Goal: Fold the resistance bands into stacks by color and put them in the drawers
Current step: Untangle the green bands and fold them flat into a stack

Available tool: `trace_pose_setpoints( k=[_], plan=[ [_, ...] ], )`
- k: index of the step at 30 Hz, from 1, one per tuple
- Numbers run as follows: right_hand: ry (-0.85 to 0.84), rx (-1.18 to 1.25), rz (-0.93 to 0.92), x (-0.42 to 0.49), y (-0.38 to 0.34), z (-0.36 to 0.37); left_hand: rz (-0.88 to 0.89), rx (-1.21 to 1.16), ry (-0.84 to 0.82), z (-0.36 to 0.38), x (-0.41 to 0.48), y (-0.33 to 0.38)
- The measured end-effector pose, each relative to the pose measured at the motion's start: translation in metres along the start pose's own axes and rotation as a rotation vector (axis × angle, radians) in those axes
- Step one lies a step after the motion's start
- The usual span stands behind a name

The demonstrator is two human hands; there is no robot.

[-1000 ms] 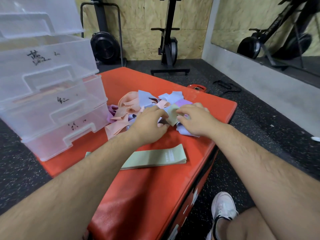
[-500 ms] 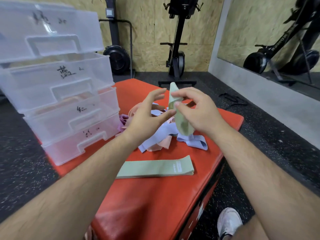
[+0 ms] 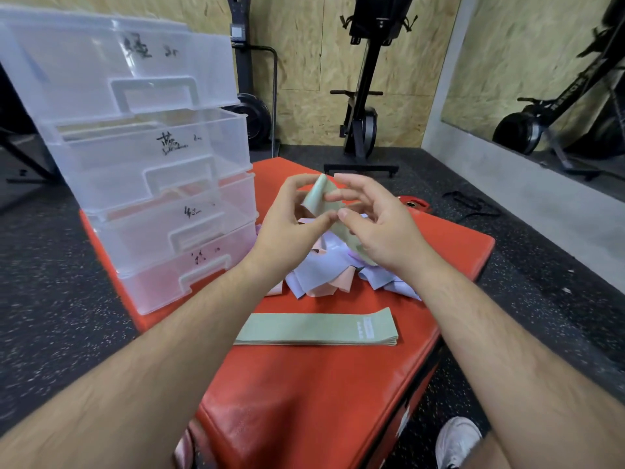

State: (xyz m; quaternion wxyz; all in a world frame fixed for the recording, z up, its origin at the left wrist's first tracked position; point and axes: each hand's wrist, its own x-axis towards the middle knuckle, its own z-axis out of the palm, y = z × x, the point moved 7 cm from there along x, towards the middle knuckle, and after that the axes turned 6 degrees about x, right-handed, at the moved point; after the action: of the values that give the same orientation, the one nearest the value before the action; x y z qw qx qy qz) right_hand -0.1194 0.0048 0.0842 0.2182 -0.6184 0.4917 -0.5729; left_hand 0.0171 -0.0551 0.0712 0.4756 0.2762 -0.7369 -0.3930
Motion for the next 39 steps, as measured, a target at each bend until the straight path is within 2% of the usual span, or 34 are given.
trace_pose_setpoints(
  k=[5,10,15,24,32,35,39],
  plan=[
    [0.124,-0.075,0.037,0.005,0.009,0.000,-0.063,0.025,0.118,-0.019,0.006,-0.006],
    [0.023,-0.143,0.190,0.007,0.033,0.014,-0.074,0.016,0.094,-0.027,0.007,-0.009],
    [0.067,-0.149,0.226,0.008,0.044,0.011,-0.077,0.020,0.107,-0.035,0.006,-0.013],
    [0.024,-0.310,0.305,0.006,0.062,0.008,-0.102,-0.070,0.090,-0.038,0.004,-0.014],
    [-0.048,-0.406,0.373,0.001,0.075,-0.005,-0.129,-0.132,0.191,-0.050,0.007,-0.017],
    [-0.007,-0.305,0.374,0.003,0.066,-0.009,-0.202,-0.006,0.195,-0.050,0.010,-0.027],
    [0.051,-0.102,0.335,0.009,0.039,-0.008,-0.262,0.387,0.265,-0.048,0.004,-0.028]
  ],
)
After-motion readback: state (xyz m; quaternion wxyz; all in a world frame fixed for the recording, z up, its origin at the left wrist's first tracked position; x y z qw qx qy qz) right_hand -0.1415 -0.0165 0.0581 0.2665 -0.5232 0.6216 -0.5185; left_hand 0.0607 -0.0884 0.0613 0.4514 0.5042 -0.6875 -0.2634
